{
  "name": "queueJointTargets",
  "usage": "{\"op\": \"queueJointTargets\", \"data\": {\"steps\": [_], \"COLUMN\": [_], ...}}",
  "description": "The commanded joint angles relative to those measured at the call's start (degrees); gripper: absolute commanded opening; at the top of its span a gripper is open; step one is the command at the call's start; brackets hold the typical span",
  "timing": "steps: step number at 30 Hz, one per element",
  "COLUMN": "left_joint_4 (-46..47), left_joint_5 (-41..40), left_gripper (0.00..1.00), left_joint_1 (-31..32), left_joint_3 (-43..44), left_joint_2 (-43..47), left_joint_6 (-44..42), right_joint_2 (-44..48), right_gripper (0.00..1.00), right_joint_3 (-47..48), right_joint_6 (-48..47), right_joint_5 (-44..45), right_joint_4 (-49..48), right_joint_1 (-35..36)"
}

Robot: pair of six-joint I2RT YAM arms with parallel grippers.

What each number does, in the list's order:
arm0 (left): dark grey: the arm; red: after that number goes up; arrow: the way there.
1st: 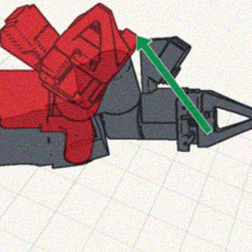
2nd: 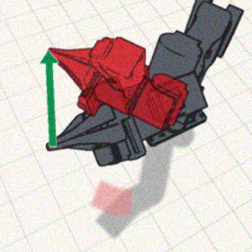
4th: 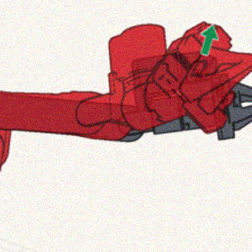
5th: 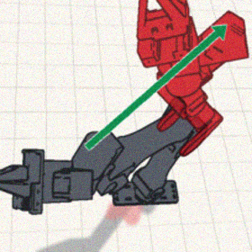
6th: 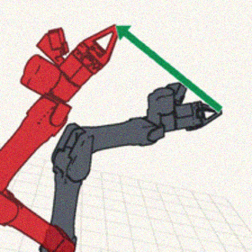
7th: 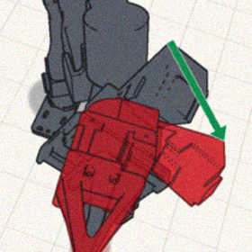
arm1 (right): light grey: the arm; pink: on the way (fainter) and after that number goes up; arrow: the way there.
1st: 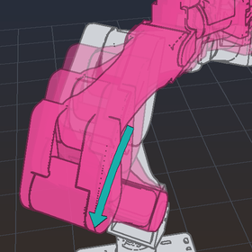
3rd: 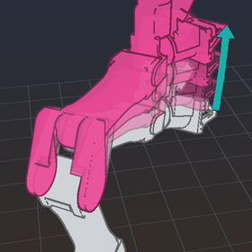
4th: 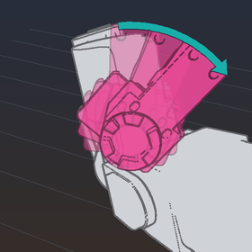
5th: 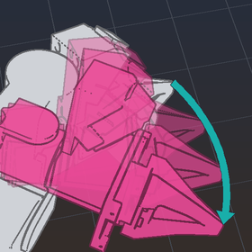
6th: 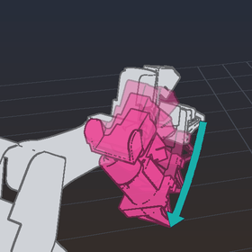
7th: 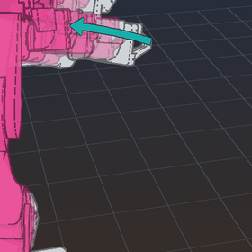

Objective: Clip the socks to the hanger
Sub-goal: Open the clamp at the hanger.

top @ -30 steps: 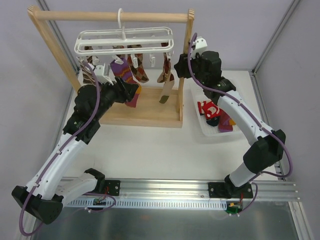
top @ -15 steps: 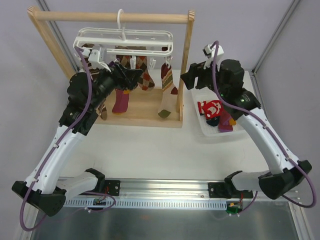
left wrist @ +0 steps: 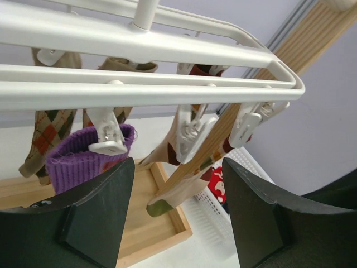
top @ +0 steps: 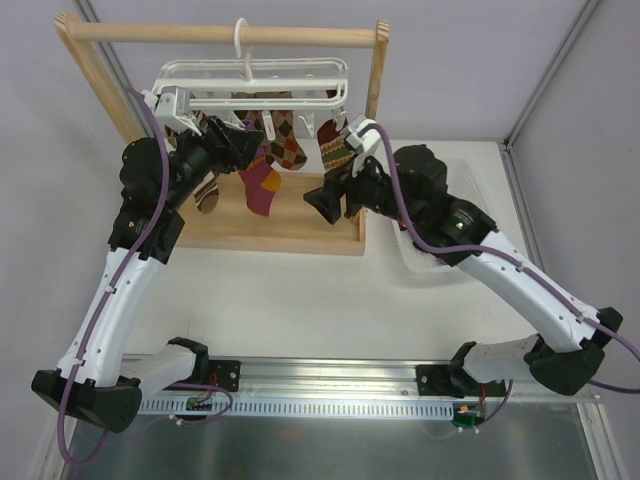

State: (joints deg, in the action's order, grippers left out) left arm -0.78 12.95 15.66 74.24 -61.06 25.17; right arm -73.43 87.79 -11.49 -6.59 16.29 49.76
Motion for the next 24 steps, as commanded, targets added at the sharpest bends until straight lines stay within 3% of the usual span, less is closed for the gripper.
{"op": "queueJointTargets", "data": {"steps": [1,8,15,24], "left_joint_4": [1.0,1.0,1.0,1.0], "left_joint_5": [3.0,2.0,1.0,0.1], "left_gripper": [0.64,0.64,0.63,0.61], "left_joint_1": [-0.5,-0.7,-2.2,-3.5], "left_joint_3": [2.0,0.2,-1.0,-3.0], "left_joint_2": [0.3,2.7,2.7,4.4], "left_joint_6": [0.9,0.4,2.8,5.2], "right_joint_2": [-3.5,-12.9,-18.4,-24.9], "right_gripper": [0.66,0.59,0.59,0.59], "right_joint_3": [2.6,8.4,12.5,18.1], "right_joint_6": [-1.2,-0.8,-0.8,-1.3], "right_joint_5": [6.8,13.7,17.0,18.3], "right_joint_4": [-6.1,-15.4,-22.8,-24.8], "right_joint_1": [3.0,4.6,5.3,5.4]}}
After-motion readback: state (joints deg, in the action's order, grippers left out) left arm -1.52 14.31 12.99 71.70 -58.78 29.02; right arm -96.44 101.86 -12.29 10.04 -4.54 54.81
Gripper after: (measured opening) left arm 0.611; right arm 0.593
